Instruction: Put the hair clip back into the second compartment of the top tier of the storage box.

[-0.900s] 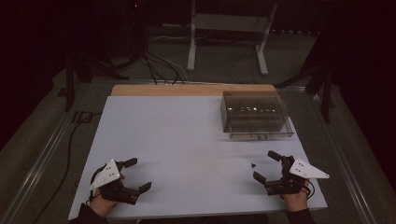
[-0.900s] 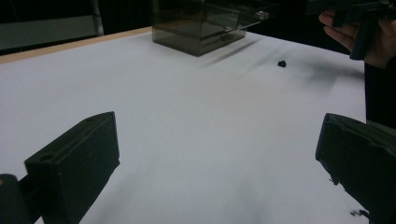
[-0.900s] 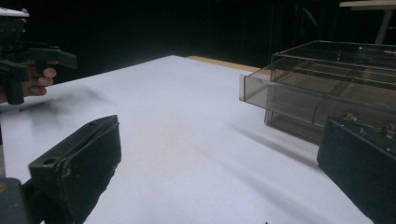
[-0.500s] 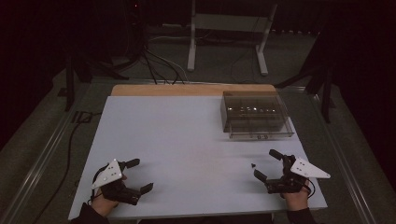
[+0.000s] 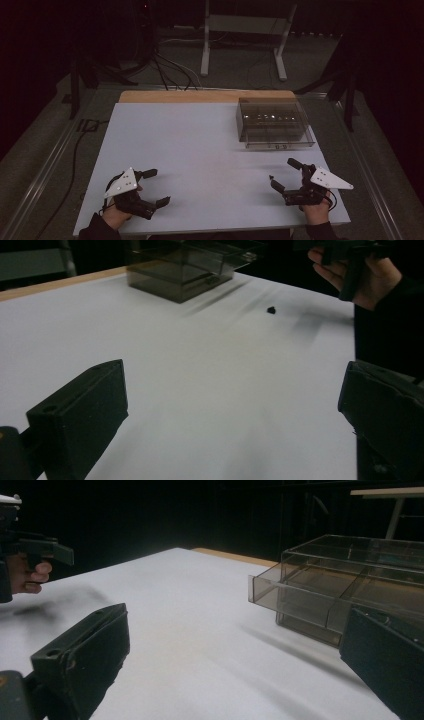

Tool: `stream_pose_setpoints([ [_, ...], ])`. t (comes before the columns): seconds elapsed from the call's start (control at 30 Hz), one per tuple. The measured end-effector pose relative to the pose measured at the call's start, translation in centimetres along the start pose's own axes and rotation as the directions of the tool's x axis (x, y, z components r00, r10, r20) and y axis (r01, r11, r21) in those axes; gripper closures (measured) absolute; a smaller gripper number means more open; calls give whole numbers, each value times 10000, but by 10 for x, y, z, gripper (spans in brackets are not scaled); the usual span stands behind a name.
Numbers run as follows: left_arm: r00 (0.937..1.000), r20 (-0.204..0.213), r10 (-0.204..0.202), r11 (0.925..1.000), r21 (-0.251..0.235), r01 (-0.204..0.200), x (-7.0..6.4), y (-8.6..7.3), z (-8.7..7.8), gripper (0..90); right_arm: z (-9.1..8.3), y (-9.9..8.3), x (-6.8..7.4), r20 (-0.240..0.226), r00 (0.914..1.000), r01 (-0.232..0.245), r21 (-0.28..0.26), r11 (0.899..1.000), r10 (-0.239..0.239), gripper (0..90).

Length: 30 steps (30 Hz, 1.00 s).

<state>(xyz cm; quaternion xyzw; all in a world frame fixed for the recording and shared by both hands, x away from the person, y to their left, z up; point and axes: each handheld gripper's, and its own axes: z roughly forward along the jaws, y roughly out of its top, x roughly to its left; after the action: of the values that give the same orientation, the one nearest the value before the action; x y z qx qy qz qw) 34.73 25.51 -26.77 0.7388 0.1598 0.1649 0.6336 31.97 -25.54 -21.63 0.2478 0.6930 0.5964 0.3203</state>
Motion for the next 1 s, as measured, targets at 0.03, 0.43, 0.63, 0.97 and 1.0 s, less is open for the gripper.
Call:
stream_pose_setpoints([
  [0.03,10000,51,25,10000,29,-26,0,2,1,5,0,0,0,-26,10000,-34,-7,10000,34,0],
  [0.43,9994,169,288,9994,202,-291,2,24,20,5,-3,0,-2,-39,9998,-201,-25,9998,200,0],
  [0.63,9982,437,405,9987,287,-417,0,29,33,5,-6,0,-2,24,9998,-201,-94,9998,201,0],
  [0.97,9957,826,417,9978,477,-458,-4,36,52,5,-6,1,-2,24,9996,-265,-123,9996,265,0],
  [1.0,9953,867,432,9977,476,-474,-4,37,54,5,-6,1,-2,34,9997,-261,-120,9996,262,0],
])
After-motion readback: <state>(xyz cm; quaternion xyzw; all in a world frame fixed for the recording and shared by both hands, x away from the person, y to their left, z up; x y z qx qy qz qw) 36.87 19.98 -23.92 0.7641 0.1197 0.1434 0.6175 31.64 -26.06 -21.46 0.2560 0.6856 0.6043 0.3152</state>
